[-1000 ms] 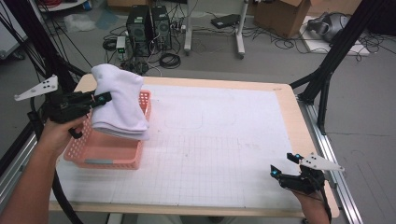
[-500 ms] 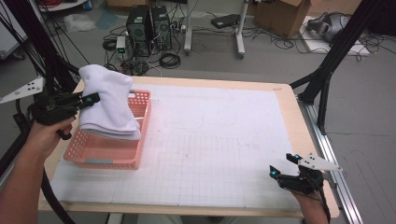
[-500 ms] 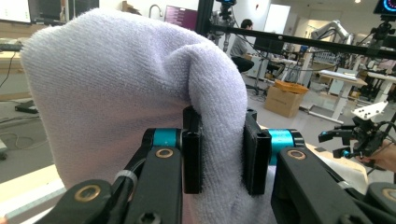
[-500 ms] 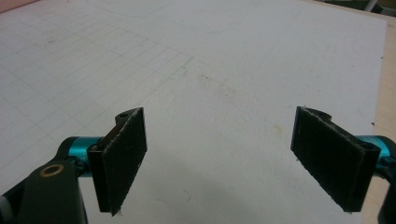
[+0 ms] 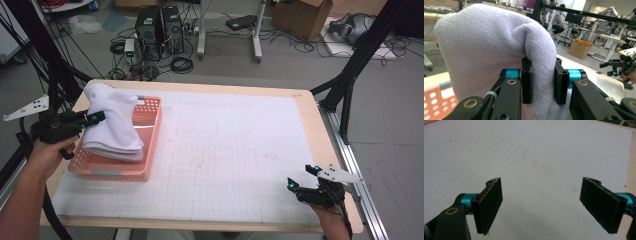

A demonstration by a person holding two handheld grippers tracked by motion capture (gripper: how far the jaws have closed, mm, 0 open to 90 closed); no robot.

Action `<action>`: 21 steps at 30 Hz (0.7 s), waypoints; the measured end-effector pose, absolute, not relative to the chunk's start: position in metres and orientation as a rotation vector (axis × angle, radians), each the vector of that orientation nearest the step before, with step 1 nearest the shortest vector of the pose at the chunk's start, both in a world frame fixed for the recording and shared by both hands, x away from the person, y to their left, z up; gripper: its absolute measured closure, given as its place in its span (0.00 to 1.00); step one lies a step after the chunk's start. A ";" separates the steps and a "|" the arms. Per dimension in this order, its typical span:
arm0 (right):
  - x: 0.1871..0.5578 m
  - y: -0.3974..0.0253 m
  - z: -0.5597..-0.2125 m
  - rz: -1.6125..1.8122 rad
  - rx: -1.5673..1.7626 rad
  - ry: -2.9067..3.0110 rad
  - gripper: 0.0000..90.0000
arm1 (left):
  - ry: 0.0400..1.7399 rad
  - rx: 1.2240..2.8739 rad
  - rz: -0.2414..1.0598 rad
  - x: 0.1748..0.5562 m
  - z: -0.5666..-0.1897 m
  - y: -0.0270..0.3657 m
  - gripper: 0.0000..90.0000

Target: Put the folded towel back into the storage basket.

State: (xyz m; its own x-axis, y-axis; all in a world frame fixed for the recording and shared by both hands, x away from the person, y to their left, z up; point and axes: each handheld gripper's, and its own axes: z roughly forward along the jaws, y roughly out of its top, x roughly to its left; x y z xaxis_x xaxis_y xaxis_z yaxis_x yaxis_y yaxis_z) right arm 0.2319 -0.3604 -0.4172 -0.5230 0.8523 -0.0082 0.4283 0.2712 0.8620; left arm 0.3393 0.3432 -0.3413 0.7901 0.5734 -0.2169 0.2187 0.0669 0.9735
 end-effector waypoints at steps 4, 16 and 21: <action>0.232 -0.359 -0.418 1.175 1.162 2.071 0.19 | 0.672 1.519 0.276 0.342 -0.352 0.339 0.81; 0.232 -0.358 -0.420 1.159 1.153 2.084 0.19 | 0.782 1.621 0.252 0.355 -0.368 0.328 0.78; 0.231 -0.358 -0.419 1.163 1.152 2.081 0.19 | 0.901 1.647 0.248 0.359 -0.370 0.329 0.69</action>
State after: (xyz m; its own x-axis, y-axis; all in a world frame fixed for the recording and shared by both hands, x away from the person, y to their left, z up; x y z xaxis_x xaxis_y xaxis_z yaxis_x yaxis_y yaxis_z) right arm 0.2311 -0.3578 -0.4188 -0.5246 0.8512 -0.0131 0.4349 0.2812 0.8554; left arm 0.3586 0.3288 -0.3696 0.6793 0.6691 -0.3013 0.4208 -0.0188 0.9070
